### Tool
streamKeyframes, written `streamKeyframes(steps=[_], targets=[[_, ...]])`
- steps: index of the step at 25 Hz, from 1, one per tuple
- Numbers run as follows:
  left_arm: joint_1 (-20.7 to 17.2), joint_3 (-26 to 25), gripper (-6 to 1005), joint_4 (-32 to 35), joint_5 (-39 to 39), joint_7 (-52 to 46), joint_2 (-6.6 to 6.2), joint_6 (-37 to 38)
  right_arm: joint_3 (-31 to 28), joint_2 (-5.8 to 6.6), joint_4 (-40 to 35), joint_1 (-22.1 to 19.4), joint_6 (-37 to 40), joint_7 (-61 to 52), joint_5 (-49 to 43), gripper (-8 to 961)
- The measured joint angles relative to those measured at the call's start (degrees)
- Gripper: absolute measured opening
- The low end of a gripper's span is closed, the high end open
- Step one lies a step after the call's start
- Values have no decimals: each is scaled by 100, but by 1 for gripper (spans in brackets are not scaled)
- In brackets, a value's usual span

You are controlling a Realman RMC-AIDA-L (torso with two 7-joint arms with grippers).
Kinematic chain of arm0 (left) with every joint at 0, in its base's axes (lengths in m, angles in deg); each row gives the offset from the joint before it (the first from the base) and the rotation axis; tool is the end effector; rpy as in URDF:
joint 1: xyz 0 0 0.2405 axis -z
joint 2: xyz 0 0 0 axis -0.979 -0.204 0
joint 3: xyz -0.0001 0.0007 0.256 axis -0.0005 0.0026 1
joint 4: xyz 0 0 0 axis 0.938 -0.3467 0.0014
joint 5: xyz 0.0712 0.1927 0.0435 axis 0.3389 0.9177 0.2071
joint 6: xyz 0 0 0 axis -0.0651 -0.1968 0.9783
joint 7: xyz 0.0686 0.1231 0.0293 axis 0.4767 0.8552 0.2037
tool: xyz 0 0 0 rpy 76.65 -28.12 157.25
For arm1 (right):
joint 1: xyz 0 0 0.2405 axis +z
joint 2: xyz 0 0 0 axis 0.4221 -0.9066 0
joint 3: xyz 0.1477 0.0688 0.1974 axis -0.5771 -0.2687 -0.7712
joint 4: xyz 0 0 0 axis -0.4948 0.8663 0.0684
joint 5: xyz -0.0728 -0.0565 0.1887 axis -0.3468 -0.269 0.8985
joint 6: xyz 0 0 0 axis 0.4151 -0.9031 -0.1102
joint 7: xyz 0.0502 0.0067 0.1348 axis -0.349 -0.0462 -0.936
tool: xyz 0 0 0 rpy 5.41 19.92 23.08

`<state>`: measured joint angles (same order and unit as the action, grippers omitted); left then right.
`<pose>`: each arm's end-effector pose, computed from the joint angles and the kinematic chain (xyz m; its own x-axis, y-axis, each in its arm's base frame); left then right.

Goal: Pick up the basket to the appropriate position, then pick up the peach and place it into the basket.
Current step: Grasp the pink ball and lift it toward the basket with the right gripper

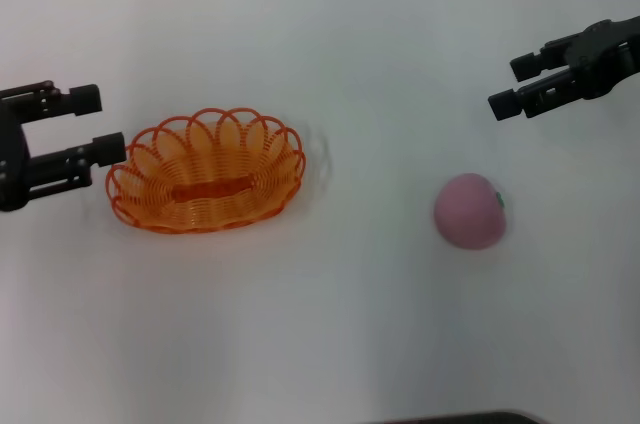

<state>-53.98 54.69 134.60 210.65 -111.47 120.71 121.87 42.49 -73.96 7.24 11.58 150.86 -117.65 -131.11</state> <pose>-0.2724 0.2757 0.0710 0.7633 0.3205 0.5609 0.4538 -0.8840 -0.1124 0.2461 0.3447 0.0838 0.7424 -0.6511 -0.1580 -0.6677 -0.7384 -0.0944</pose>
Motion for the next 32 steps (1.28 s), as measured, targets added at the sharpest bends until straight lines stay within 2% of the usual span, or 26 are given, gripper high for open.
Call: streamKeyframes(steps=[2,6,16,18,22,26,30,32], targets=[[-192,-51,651,62,-124,532,54,4,59,-5,-74,128,25,-168,-285,943],[-282,-125,649,96,-97,613,47,-21,408,-73,-123,379,78,-463,-886,943],[-433,-137,645,91,-82,622,68,-99,1751,-388,-29,616,-197,-913,-1346,942],[-444,-137,645,86,-82,624,72,-106,1840,-414,-26,617,-275,-941,-1374,942],[-450,-136,644,74,-82,627,76,-128,2231,-564,30,620,-483,-975,-1588,942],[-452,-136,644,58,-82,628,83,-150,2601,-614,157,631,-628,-981,-1747,893],[-465,-136,644,62,-82,623,85,-153,2670,-615,206,639,-676,-983,-1740,845],[-467,-136,644,71,-82,619,86,-153,2657,-615,206,639,-678,-984,-1735,749]])
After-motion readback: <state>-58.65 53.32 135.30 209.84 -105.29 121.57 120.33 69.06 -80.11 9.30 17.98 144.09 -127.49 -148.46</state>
